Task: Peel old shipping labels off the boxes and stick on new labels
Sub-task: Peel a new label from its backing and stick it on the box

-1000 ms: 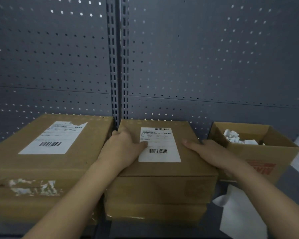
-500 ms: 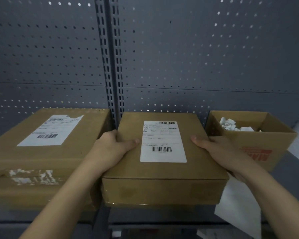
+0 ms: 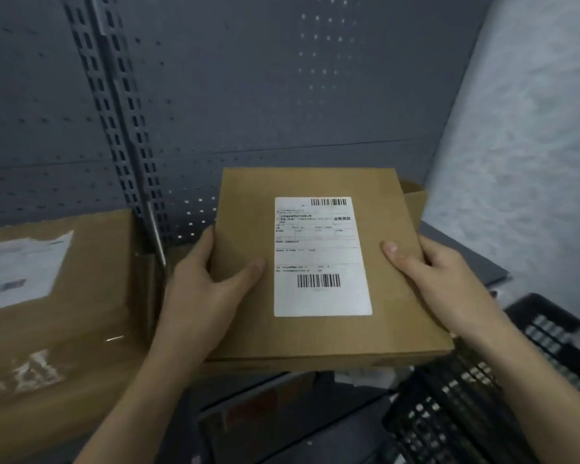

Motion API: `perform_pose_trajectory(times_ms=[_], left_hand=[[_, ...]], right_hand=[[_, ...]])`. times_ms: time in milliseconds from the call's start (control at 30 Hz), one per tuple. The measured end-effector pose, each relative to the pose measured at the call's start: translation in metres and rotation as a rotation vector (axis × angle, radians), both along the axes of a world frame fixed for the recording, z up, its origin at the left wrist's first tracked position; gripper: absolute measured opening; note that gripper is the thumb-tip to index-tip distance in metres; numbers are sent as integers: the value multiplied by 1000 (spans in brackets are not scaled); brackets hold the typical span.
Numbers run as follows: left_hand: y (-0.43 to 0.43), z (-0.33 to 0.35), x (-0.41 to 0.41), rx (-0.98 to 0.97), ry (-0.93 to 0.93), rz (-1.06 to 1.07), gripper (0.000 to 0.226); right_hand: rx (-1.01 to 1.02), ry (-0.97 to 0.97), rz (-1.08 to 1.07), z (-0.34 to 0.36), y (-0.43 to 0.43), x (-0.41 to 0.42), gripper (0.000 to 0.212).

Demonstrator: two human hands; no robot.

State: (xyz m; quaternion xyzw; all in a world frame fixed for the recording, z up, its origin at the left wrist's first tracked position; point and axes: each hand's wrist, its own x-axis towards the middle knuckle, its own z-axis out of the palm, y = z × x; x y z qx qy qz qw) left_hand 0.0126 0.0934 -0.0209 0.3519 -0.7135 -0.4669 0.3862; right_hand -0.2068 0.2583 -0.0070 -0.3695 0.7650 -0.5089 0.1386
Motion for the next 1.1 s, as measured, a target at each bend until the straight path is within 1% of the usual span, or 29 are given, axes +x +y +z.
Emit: perform_pose_trajectory(times_ms=[67,167,267,300,333,367,433,467,500,567,667,833,967,1100], left_hand=[[13,-2,-7,24,29,-50,82],[38,-8,-24,73,45,-209,74],[64,-14,-50,114,34,-339,82],[74,-15,-62,127,20,-378,81],[83,-17,-74,137,6,-416,77],[91,-18,-84,144,-13,-454,67],[109,-22,-114,148,-58,-541,40],[119,-25,-130,141,-72,-574,31],[128,-27,-147,139,-79,-597,28],[144,-35,-181,143,-117,-640,27],[172,-51,-238,111,-191,-699,31],[211,-87,-321,99,-264,-781,33],[225,-126,-369,110,-342,-806,25],[223,-164,-412,134,-422,-836,31]], right_hand=[[-3,23,-76,0,28,6,37],[-4,-11,-171,-1,75,11,35],[-7,-50,-294,-7,119,10,29],[-16,-66,-331,-10,135,6,26],[-21,-82,-368,-13,150,2,24],[-23,-98,-405,-18,162,-2,24],[-25,-124,-496,-30,190,-15,25],[-27,-137,-536,-38,204,-24,27],[-32,-151,-572,-46,216,-34,29],[-46,-185,-638,-61,237,-52,26],[-79,-214,-719,-83,270,-82,22],[-65,-262,-841,-127,310,-136,30],[-14,-315,-897,-166,318,-172,28],[35,-399,-935,-205,313,-202,39]])
